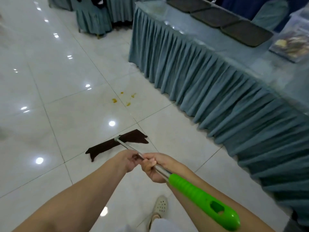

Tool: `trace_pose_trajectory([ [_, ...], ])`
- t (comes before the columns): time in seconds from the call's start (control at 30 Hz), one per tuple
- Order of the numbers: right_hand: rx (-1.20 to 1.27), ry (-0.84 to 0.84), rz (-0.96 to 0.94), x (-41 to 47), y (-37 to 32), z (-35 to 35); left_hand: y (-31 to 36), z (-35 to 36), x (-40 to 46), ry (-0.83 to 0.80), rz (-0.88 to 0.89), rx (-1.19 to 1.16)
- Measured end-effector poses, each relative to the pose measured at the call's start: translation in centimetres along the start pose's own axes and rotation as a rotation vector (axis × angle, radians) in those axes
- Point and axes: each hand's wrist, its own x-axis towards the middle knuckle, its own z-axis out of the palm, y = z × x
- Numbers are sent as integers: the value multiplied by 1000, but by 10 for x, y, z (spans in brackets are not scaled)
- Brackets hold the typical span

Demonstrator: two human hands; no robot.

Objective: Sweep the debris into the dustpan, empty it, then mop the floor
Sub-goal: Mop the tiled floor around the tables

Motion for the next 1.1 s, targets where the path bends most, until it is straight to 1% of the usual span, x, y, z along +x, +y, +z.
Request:
trace_pose_trajectory([
  [0.27,-127,2,45,-17,-132,7,71,91,29,57,43,-113],
  [0.4,-161,40,46,-13,-175,19,104,115,46,76,55,-131],
  [0.63,-184,15,45,13,-259,52,181,147,85,64,74,-149],
  [1.1,-203,27,4,80,-452,191,408,183,179,-9,53,-208],
])
